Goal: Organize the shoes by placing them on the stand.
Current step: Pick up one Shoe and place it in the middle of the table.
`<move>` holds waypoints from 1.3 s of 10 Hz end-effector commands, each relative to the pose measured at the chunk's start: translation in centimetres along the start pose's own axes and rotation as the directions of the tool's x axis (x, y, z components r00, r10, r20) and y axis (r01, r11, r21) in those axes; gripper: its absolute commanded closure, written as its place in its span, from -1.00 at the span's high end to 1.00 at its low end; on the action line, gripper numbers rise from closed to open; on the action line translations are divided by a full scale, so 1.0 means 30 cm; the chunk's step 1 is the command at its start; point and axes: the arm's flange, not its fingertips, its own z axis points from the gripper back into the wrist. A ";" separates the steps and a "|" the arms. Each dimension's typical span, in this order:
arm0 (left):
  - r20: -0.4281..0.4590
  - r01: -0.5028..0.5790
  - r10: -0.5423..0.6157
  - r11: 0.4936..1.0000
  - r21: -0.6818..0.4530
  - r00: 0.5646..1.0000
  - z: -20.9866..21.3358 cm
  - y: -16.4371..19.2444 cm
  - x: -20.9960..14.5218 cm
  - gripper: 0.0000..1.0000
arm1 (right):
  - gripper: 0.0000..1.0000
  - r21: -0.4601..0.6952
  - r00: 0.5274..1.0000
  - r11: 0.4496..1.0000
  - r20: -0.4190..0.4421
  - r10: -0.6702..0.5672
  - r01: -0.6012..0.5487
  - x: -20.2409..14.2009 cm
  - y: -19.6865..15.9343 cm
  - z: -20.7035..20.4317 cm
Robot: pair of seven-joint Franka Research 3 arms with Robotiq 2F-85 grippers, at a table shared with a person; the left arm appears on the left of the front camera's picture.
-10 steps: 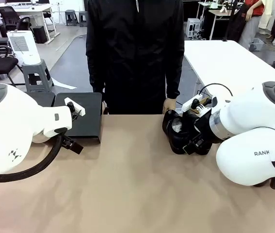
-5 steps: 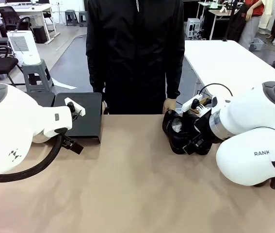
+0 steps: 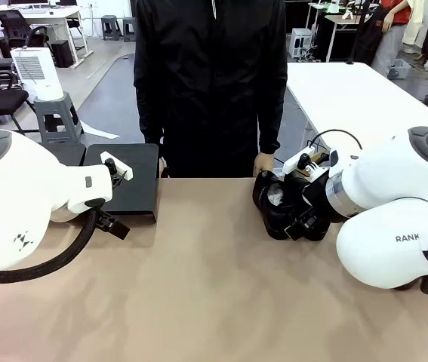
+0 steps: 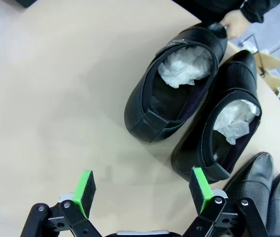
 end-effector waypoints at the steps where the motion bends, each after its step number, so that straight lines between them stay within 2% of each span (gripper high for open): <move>1: 0.000 -0.001 0.001 1.000 0.000 1.000 0.000 0.002 0.000 1.00 | 1.00 0.000 1.000 1.000 0.000 0.000 0.000 0.000 0.000 0.000; 2: 0.000 0.000 0.000 1.000 0.000 1.000 0.000 0.000 0.000 1.00 | 1.00 0.062 1.000 0.998 0.003 -0.020 0.020 -0.005 -0.023 0.044; 3: 0.044 -0.003 0.003 1.000 -0.001 0.999 0.113 0.055 0.024 1.00 | 1.00 0.136 0.998 0.989 0.018 -0.059 0.056 -0.014 -0.094 0.135; 4: 0.066 -0.023 0.026 0.998 -0.050 0.997 0.223 0.136 0.044 1.00 | 1.00 0.170 0.992 0.981 0.069 -0.109 0.096 -0.034 -0.183 0.257; 5: 0.043 -0.024 0.029 0.992 -0.120 0.999 0.302 0.199 0.060 1.00 | 1.00 0.206 0.983 0.971 0.104 -0.149 0.125 -0.056 -0.251 0.353; 6: 0.040 0.002 0.007 0.973 -0.231 0.999 0.365 0.254 0.073 1.00 | 1.00 0.228 0.974 0.961 0.122 -0.191 0.159 -0.076 -0.322 0.423; 7: 0.057 0.013 0.007 0.944 -0.331 0.998 0.414 0.315 0.081 1.00 | 1.00 0.277 0.963 0.937 0.101 -0.250 0.214 -0.101 -0.404 0.465; 9: 0.027 -0.033 0.046 0.929 -0.369 0.999 0.461 0.450 0.074 1.00 | 1.00 0.353 0.932 0.891 0.115 -0.344 0.285 -0.182 -0.553 0.523; 11: 0.025 -0.051 0.068 0.900 -0.432 0.997 0.500 0.531 0.053 1.00 | 1.00 0.412 0.911 0.858 0.134 -0.389 0.306 -0.261 -0.643 0.554; 13: 0.036 -0.094 0.122 0.894 -0.439 0.992 0.512 0.599 0.023 1.00 | 1.00 0.436 0.878 0.825 0.141 -0.458 0.361 -0.329 -0.722 0.560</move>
